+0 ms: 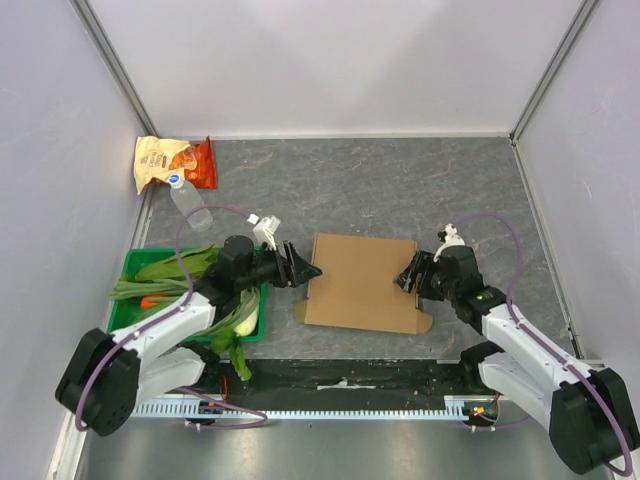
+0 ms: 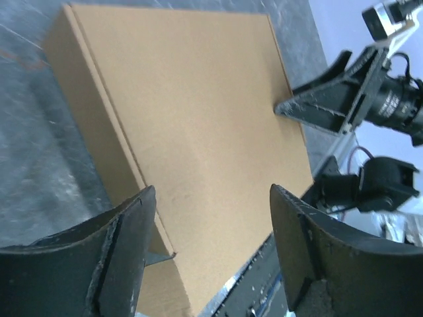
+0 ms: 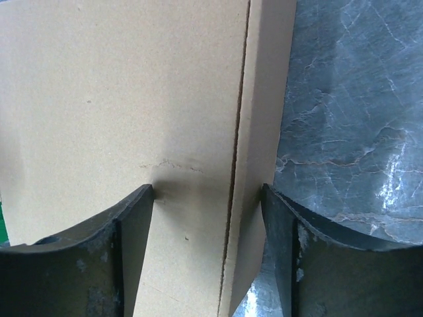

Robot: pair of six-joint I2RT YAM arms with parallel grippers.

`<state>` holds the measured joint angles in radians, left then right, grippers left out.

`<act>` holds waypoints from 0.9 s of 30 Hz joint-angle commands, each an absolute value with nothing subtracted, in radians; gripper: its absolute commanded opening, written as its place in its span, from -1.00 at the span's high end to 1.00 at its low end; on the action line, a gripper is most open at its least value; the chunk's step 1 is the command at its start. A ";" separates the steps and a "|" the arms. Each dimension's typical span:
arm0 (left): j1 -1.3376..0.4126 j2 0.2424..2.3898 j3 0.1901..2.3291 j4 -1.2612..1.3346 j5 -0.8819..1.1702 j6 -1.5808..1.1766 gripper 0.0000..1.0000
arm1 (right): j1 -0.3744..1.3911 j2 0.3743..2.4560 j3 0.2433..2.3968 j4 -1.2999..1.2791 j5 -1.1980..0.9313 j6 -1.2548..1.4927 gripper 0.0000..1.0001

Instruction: Fold the paper box

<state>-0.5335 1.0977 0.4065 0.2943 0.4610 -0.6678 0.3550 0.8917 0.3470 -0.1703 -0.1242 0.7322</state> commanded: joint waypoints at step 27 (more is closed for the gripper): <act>-0.486 1.384 0.714 0.177 0.276 -0.580 -0.56 | 0.178 1.304 0.744 -0.233 -0.133 0.549 -0.96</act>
